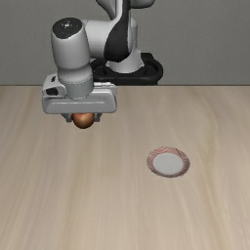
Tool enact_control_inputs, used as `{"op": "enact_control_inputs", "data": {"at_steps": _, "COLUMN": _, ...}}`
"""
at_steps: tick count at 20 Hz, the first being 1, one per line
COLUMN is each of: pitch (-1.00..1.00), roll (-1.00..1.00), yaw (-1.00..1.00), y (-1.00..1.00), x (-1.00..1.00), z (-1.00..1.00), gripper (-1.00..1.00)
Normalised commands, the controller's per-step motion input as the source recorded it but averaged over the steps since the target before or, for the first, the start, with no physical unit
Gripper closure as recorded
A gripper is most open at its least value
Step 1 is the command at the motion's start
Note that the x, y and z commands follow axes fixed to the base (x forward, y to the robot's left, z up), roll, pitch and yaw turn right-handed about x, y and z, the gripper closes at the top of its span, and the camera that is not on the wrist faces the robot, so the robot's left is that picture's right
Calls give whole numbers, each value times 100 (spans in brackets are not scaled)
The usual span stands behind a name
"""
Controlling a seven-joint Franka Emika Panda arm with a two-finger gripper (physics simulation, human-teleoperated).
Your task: Pick the apple and place it on the plate
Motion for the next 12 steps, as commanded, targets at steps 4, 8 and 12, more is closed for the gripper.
{"op": "enact_control_inputs", "data": {"at_steps": 4, "pitch": 0, "roll": 0, "yaw": 0, "y": 100, "x": 0, "z": 0, "gripper": 100}}
{"op": "enact_control_inputs", "data": {"at_steps": 8, "pitch": 0, "roll": 0, "yaw": 0, "y": 100, "x": 0, "z": 0, "gripper": 100}}
{"op": "enact_control_inputs", "data": {"at_steps": 12, "pitch": 0, "roll": 0, "yaw": 0, "y": 100, "x": 0, "z": 0, "gripper": 100}}
